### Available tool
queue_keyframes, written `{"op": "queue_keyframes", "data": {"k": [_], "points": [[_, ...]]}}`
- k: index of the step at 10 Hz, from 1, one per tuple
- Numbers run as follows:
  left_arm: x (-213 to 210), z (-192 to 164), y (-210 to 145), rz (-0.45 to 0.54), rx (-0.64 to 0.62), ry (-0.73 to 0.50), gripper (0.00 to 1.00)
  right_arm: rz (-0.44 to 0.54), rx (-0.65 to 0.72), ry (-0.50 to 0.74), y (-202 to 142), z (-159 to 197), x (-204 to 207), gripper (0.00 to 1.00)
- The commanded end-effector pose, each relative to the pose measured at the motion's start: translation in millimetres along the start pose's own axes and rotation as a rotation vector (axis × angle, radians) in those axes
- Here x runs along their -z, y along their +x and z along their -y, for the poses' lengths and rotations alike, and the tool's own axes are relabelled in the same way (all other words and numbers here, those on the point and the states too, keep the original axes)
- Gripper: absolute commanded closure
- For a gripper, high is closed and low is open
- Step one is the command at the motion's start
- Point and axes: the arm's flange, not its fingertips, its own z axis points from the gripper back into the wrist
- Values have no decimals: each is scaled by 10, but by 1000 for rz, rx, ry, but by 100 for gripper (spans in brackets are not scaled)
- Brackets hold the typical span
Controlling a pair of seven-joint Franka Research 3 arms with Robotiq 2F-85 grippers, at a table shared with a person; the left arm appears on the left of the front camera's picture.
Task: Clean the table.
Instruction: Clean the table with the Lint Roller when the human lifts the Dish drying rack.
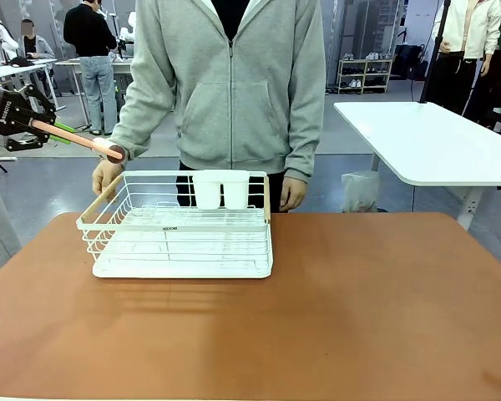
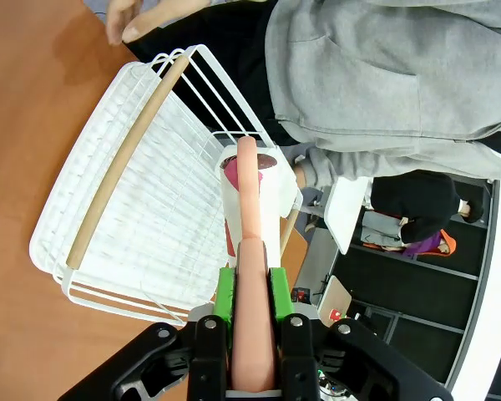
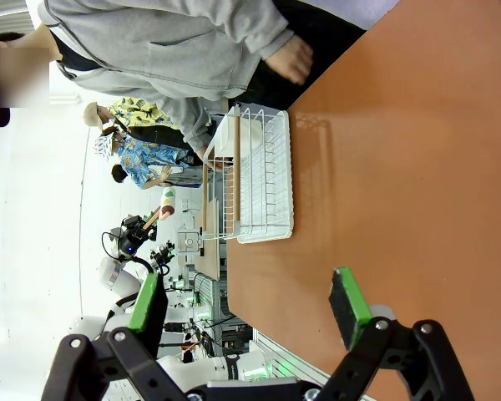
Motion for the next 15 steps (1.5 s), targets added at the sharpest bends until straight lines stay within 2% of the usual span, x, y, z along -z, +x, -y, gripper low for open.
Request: {"op": "queue_keyframes", "data": {"k": [1,15], "points": [[-11,10,-3,2,2,-2,99,4,-1,1,-14,-23,-12,0],[-11,10,-3,2,2,-2,99,4,-1,1,-14,-23,-12,0]]}}
